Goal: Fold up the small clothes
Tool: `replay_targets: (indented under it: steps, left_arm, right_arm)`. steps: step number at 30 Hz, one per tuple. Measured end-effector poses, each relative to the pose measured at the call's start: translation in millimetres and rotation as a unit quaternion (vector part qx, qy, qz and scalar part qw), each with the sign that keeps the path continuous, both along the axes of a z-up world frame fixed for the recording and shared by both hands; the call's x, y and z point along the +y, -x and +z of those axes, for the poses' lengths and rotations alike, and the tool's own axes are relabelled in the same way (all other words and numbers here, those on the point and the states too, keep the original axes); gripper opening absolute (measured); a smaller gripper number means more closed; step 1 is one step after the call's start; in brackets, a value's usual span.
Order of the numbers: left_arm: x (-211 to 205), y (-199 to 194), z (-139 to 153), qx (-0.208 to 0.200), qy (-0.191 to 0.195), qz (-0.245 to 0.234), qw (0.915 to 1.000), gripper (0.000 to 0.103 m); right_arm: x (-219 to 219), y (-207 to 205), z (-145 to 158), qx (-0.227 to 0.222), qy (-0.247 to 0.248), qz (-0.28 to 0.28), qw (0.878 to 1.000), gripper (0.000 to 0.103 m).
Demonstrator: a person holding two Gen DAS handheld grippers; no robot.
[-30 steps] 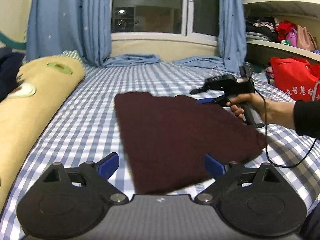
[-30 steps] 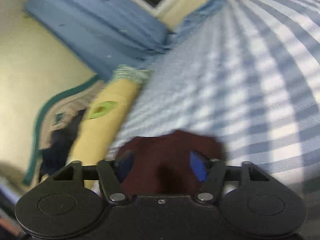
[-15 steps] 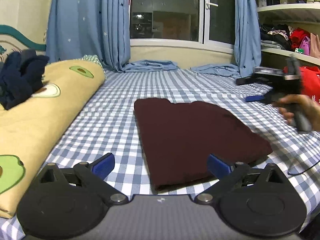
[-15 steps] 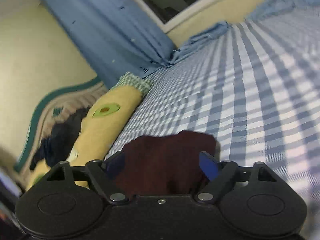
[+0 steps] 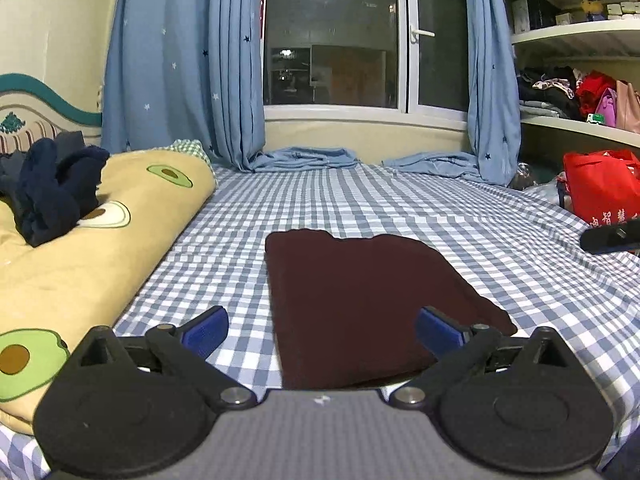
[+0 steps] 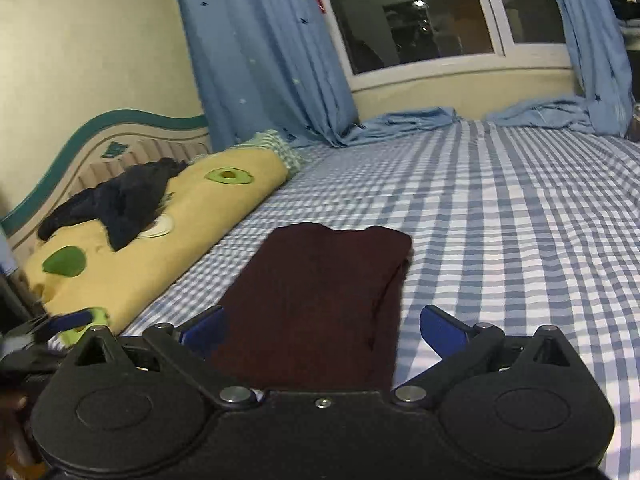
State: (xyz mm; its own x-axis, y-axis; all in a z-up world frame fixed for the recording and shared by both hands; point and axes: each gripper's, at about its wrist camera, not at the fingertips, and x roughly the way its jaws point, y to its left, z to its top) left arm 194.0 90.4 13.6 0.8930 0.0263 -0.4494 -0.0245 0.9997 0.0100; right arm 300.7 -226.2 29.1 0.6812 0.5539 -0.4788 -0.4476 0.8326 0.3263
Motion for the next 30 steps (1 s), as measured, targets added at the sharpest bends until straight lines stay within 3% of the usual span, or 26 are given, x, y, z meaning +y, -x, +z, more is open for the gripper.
replay_targets:
  steps: [5,14,19,30]
  left_arm:
    - [-6,-8,-2,0.033,-0.003,0.002,0.9995,0.102]
    - [-14,-14,-16,0.067,-0.003,0.016,0.9976,0.102]
    - [-12,-16,-21,0.078,0.011,0.015,0.9968,0.102]
    - [-16,-20,-19,0.087,-0.014,0.018,0.9959,0.102]
  right_arm:
    - [10,34,2,-0.029,0.031,-0.014,0.999,0.102]
    - [5,39,-31,0.043,0.034,-0.048,0.997,0.102]
    - [9,41,-32,0.040,0.046,-0.054,0.997,0.102]
    - [23,40,-34,0.032,0.066,-0.034,0.997,0.102]
